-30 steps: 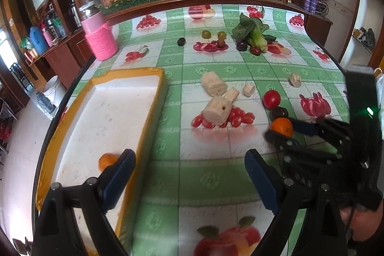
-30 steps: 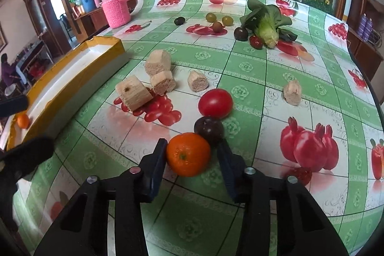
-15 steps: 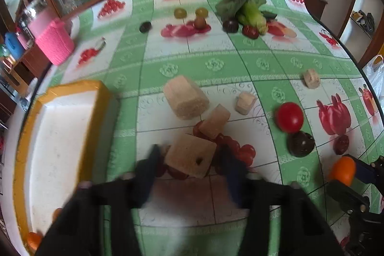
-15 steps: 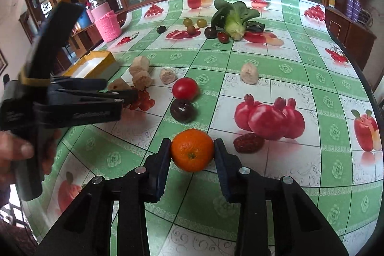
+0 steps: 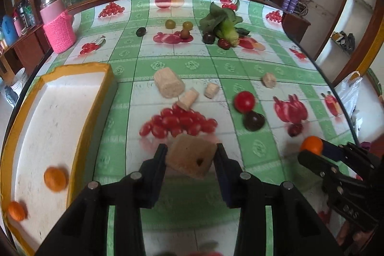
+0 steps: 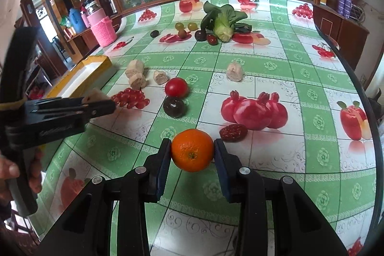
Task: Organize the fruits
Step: 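Grasp an orange with the right tool while the left tool grasps a beige cube, then carry the orange and beige cube into the tray and open both tools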
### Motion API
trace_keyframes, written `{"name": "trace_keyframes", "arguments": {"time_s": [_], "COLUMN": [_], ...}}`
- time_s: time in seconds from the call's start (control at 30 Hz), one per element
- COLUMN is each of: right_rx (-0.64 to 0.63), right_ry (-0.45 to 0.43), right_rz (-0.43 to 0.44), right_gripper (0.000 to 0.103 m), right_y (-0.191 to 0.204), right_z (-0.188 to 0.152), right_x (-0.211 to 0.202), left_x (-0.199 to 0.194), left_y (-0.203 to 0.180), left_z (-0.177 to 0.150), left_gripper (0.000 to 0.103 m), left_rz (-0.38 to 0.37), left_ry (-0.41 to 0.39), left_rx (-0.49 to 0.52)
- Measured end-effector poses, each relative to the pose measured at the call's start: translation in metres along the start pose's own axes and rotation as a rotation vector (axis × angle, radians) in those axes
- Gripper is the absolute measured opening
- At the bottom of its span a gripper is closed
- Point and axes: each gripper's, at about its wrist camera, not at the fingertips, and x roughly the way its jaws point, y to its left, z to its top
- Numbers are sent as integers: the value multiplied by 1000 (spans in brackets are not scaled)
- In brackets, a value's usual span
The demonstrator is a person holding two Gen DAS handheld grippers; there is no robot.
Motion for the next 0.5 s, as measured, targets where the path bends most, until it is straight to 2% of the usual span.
{"name": "trace_keyframes", "arguments": {"time_s": [0.3, 0.5], "right_rx": [-5, -46], "right_ry": [7, 15], "right_rz": [-56, -42], "right_gripper": [35, 35], "right_y": [3, 28], "right_z": [-19, -22], "right_x": [-26, -27], "left_x": [-46, -67], "left_y": [1, 12], "left_z": [-31, -39], "left_gripper": [42, 42], "left_rz": [-19, -16], "left_ry": [-57, -88], "left_rx": [-29, -37]}}
